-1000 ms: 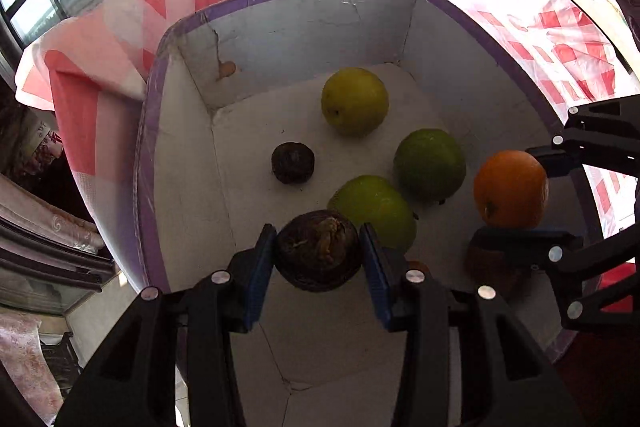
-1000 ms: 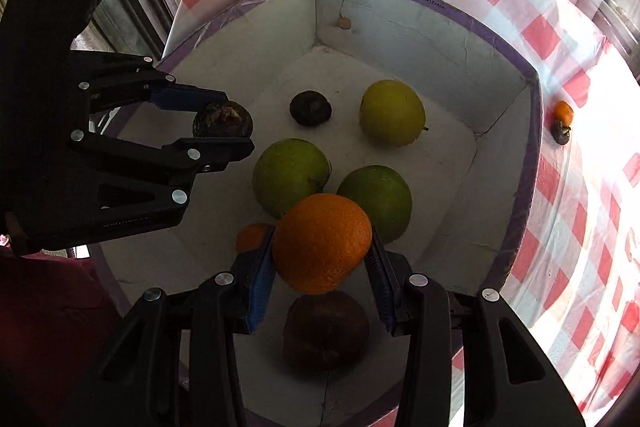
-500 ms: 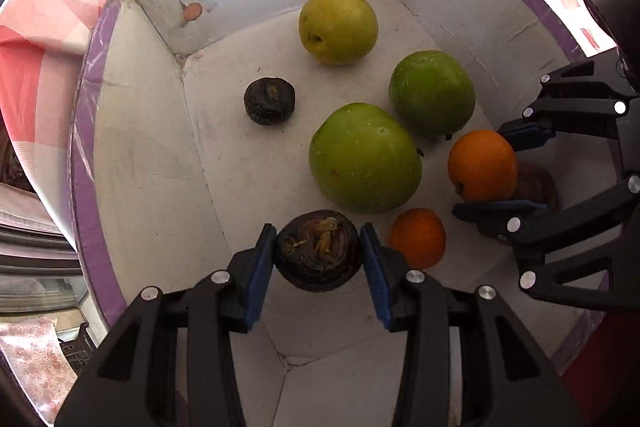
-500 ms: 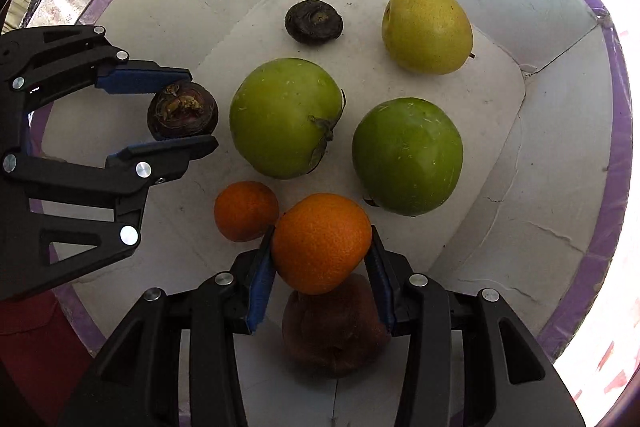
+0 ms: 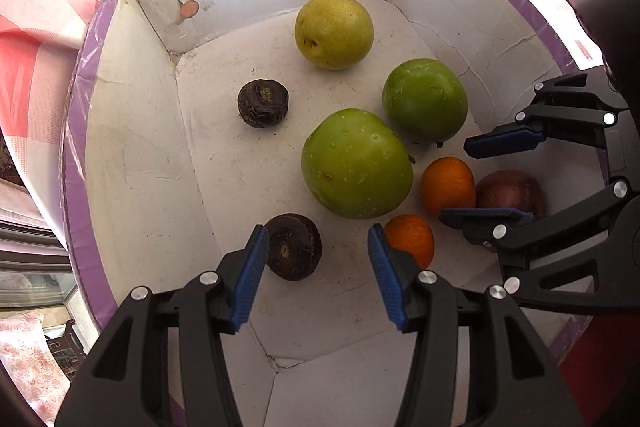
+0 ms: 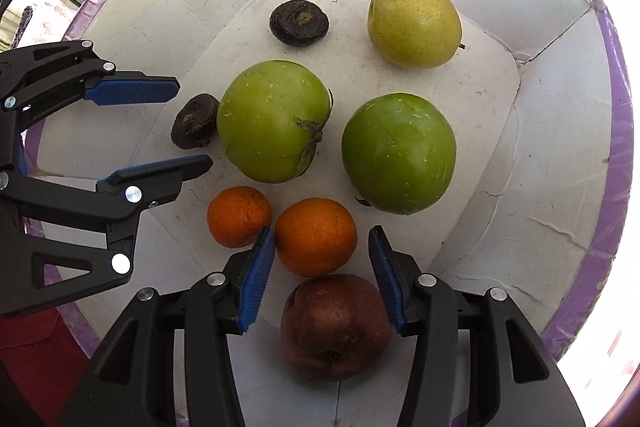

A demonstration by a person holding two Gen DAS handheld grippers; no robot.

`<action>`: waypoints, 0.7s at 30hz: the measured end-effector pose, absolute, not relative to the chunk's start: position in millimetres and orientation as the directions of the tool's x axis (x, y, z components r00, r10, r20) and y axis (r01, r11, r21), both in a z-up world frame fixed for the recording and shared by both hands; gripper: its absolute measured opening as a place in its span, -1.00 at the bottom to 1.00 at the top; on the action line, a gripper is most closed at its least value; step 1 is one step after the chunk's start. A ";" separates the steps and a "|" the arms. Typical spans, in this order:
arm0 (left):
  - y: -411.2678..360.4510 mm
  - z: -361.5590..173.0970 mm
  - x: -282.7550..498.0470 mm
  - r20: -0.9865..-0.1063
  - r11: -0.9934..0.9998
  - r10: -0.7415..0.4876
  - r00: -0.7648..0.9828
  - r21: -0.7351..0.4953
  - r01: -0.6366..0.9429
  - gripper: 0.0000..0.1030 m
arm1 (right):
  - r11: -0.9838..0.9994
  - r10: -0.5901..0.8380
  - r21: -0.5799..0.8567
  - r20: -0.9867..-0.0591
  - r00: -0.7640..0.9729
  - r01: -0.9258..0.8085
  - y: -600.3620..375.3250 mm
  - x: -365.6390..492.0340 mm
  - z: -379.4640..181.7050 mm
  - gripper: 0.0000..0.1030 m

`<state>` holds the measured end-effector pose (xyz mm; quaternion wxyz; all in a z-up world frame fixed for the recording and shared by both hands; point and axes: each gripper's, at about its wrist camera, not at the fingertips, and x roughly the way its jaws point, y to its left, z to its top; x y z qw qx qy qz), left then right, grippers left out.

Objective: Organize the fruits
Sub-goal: 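Open both tools to drop the date and tangerine into the box, then move the right tool to the last date and grasp it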

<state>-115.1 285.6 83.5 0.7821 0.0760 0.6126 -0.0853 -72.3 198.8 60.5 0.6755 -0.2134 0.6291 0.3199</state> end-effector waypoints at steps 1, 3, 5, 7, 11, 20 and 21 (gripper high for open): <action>285.6 83.8 -114.9 -0.971 0.974 -0.043 0.237 0.012 0.225 0.03 | 0.704 0.165 0.115 -0.986 0.004 -0.701 197.8 -70.0 60.5 -0.04; 286.6 83.8 -115.9 -0.970 0.975 -0.049 0.240 0.006 0.224 0.04 | 0.706 0.172 0.121 -0.985 0.004 -0.698 196.4 -68.3 60.6 -0.03; 287.5 84.3 -116.2 -0.969 0.974 -0.058 0.241 -0.002 0.224 0.10 | 0.707 0.181 0.125 -0.983 0.008 -0.696 195.3 -67.6 62.8 -0.03; 288.7 86.8 -116.2 -0.964 0.975 -0.075 0.256 -0.017 0.222 0.12 | 0.710 0.200 0.124 -0.979 0.029 -0.694 190.5 -73.3 69.7 -0.03; 293.6 98.3 -121.2 -0.933 0.980 -0.125 0.337 -0.064 0.187 0.12 | 0.726 0.285 0.162 -0.955 0.078 -0.669 180.8 -81.1 81.8 -0.02; 279.4 139.0 -137.0 -0.794 0.994 -0.094 0.601 -0.039 0.104 0.95 | 0.783 0.492 0.298 -0.833 0.252 -0.546 127.7 -61.7 143.0 0.07; 279.0 143.9 -135.2 -0.771 0.994 -0.091 0.630 -0.036 0.100 0.95 | 0.790 0.503 0.306 -0.819 0.276 -0.531 120.6 -59.4 149.7 0.13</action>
